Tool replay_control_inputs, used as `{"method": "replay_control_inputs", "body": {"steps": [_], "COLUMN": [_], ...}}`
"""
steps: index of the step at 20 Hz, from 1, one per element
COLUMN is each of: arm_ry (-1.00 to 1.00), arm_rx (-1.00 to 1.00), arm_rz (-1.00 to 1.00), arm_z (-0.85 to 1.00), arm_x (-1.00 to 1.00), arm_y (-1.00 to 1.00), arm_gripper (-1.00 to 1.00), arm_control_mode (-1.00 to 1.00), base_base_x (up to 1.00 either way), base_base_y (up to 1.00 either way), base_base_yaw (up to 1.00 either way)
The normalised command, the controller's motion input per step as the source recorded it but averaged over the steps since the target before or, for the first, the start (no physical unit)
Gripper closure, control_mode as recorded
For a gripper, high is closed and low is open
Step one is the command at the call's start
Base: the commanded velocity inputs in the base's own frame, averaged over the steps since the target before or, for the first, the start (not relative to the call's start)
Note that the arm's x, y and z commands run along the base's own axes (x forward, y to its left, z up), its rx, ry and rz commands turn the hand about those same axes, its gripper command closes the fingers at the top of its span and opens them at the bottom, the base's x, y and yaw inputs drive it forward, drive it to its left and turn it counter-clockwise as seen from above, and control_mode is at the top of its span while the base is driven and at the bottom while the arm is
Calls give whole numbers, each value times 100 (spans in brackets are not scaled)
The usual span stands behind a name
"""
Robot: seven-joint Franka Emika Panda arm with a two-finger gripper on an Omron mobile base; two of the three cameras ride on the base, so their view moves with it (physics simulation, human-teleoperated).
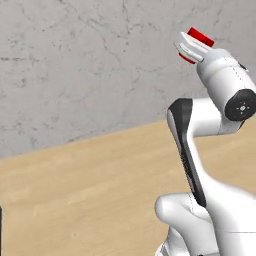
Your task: Gather all objects into one cabinet and sort the glasses and bowls to opposite sides.
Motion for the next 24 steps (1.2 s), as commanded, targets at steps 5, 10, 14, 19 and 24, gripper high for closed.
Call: {"method": "replay_control_inputs", "body": {"steps": [5,10,14,19,24], "arm_ry": [0,0,0,0,0], "arm_rx": [0,0,0,0,0], "arm_rz": [0,0,0,0,0], "arm_z": [0,0,0,0,0], "arm_x": [0,0,0,0,0], "arm_y": [0,0,0,0,0], "arm_gripper": [100,100,100,100,100], "arm_control_mode": [100,100,100,100,100], "base_base_x": [14,77,98,100,100], "base_base_y": [-67,-66,-67,-59,-82], "base_base_yaw": [-55,-59,-50,-51,-49]}}
